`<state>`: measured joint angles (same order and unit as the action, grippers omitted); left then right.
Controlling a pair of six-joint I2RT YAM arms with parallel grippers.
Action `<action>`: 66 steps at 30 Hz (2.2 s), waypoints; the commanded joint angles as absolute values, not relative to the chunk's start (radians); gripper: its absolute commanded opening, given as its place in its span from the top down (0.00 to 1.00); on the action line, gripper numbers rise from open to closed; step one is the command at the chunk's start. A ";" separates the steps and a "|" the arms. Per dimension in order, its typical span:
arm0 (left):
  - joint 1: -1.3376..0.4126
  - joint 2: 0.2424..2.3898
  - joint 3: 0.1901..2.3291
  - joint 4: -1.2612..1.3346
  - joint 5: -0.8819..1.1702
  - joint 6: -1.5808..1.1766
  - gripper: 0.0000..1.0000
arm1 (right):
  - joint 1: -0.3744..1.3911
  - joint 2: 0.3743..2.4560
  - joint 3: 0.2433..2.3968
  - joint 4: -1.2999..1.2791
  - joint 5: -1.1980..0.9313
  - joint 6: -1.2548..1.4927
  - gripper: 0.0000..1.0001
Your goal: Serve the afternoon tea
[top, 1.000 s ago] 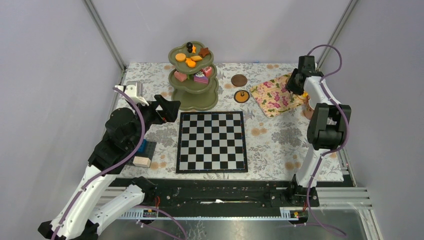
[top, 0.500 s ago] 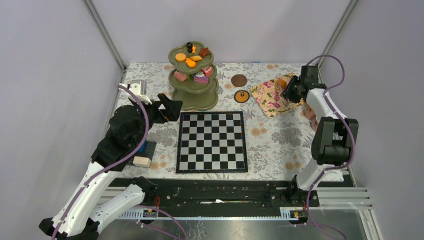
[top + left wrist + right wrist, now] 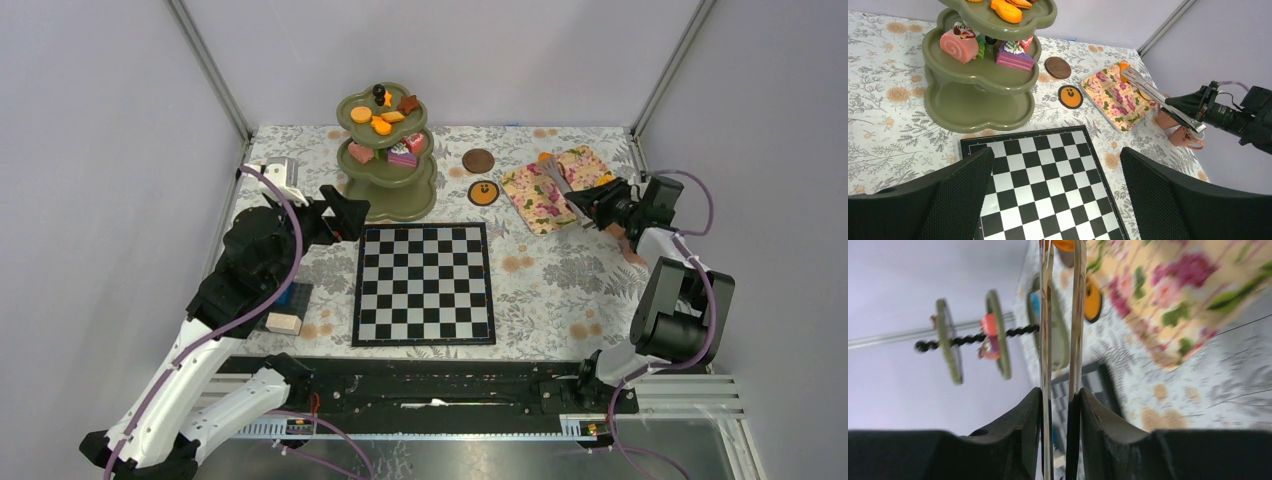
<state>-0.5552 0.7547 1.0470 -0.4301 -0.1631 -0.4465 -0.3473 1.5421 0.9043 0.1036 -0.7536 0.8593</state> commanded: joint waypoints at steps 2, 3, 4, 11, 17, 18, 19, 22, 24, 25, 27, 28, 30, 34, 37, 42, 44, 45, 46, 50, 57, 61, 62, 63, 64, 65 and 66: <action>-0.558 0.760 1.051 -0.370 -0.130 -0.462 0.01 | -0.315 1.523 0.775 0.597 -1.016 1.265 0.64; -0.557 0.760 1.051 -0.370 -0.132 -0.462 0.01 | -0.308 1.528 0.757 0.640 -1.029 1.297 0.64; -0.558 0.761 1.050 -0.369 -0.132 -0.462 0.01 | -0.300 1.528 0.740 0.665 -1.034 1.314 0.64; -0.558 0.767 1.045 -0.358 -0.118 -0.477 0.01 | -0.150 1.540 0.693 0.661 -1.012 1.294 0.63; -0.557 0.772 1.047 -0.356 -0.109 -0.485 0.01 | 0.036 1.568 0.739 0.480 -0.910 1.100 0.62; -0.558 0.772 1.047 -0.356 -0.109 -0.485 0.01 | 0.066 1.573 0.750 0.461 -0.885 1.072 0.62; -0.557 0.772 1.046 -0.356 -0.109 -0.486 0.01 | 0.097 1.582 0.758 0.456 -0.855 1.047 0.61; -0.557 0.775 1.050 -0.356 -0.105 -0.489 0.01 | 0.158 1.626 0.785 0.472 -0.815 1.034 0.60; -0.557 0.774 1.055 -0.357 -0.101 -0.489 0.01 | 0.176 1.663 0.798 0.517 -0.814 1.059 0.60; -0.557 0.773 1.055 -0.359 -0.102 -0.489 0.01 | 0.186 1.681 0.807 0.538 -0.814 1.072 0.60; -0.558 0.768 1.057 -0.363 -0.107 -0.489 0.01 | 0.218 1.713 0.834 0.561 -0.810 1.082 0.60; -0.557 0.765 1.057 -0.365 -0.110 -0.489 0.01 | 0.232 1.729 0.852 0.557 -0.802 1.075 0.60; -0.557 0.761 1.055 -0.371 -0.113 -0.489 0.01 | 0.255 1.760 0.891 0.531 -0.775 1.052 0.60; -0.558 0.757 1.058 -0.377 -0.116 -0.490 0.01 | 0.292 1.813 0.983 0.476 -0.743 1.011 0.60; -0.558 0.753 1.062 -0.386 -0.123 -0.487 0.01 | 0.310 1.838 1.043 0.437 -0.717 0.995 0.59; -0.557 0.745 1.060 -0.390 -0.132 -0.485 0.01 | 0.332 1.888 1.121 0.347 -0.649 0.935 0.59; -0.557 0.747 1.059 -0.390 -0.130 -0.485 0.01 | 0.341 1.906 1.147 0.319 -0.632 0.917 0.59; -0.558 0.746 1.059 -0.391 -0.130 -0.485 0.01 | 0.346 1.913 1.164 0.296 -0.618 0.899 0.59; -0.557 0.746 1.058 -0.391 -0.132 -0.485 0.01 | 0.352 1.917 1.180 0.269 -0.603 0.881 0.58; -0.557 0.744 1.055 -0.394 -0.135 -0.483 0.01 | 0.366 1.926 1.209 0.213 -0.564 0.841 0.54; -0.557 0.741 1.054 -0.394 -0.132 -0.485 0.01 | 0.379 1.935 1.246 0.150 -0.543 0.795 0.39; -0.557 0.736 1.053 -0.396 -0.133 -0.485 0.01 | 0.381 1.913 1.254 0.126 -0.536 0.782 0.37; -0.558 0.736 1.054 -0.398 -0.133 -0.485 0.01 | 0.379 1.905 1.255 0.119 -0.535 0.779 0.37; -0.557 0.734 1.053 -0.399 -0.133 -0.483 0.01 | 0.380 1.897 1.253 0.110 -0.533 0.776 0.37; -0.557 0.734 1.053 -0.399 -0.135 -0.483 0.01 | 0.380 1.890 1.250 0.101 -0.532 0.773 0.38; -0.557 0.733 1.052 -0.399 -0.135 -0.483 0.01 | 0.379 1.878 1.247 0.092 -0.531 0.770 0.39; -0.558 0.733 1.051 -0.399 -0.135 -0.483 0.01 | 0.379 1.867 1.238 0.085 -0.531 0.768 0.41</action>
<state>-0.5552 0.7475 1.0466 -0.4213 -0.1204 -0.4805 0.3733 1.9327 1.2140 0.1265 -0.5568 0.7990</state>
